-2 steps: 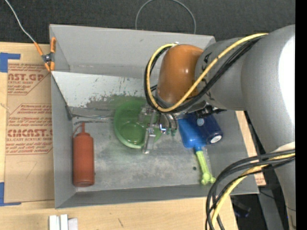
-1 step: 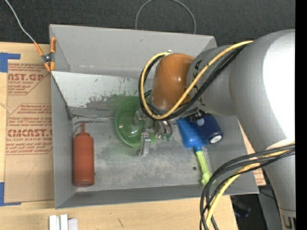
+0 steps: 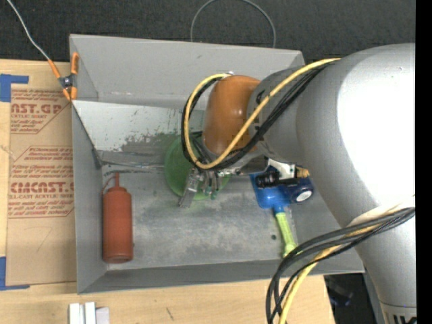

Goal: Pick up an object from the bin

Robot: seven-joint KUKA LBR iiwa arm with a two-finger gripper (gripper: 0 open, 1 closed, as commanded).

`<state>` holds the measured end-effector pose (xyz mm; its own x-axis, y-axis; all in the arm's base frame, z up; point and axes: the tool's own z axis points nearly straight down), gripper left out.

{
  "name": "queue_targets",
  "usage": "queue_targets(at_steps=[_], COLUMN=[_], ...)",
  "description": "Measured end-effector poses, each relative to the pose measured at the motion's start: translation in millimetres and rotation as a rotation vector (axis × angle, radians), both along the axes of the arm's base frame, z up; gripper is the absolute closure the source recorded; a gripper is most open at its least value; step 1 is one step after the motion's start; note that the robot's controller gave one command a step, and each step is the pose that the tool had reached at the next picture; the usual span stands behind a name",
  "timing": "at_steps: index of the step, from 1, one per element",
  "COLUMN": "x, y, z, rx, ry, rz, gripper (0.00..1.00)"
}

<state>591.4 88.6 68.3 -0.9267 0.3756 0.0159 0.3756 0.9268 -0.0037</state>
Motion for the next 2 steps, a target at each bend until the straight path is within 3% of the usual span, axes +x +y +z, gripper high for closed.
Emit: queue_targets(at_steps=[2], x=[-0.9], y=[-0.2], z=[2.6], rx=[0.0], ry=[0.003], rz=[0.0], gripper=[1.0])
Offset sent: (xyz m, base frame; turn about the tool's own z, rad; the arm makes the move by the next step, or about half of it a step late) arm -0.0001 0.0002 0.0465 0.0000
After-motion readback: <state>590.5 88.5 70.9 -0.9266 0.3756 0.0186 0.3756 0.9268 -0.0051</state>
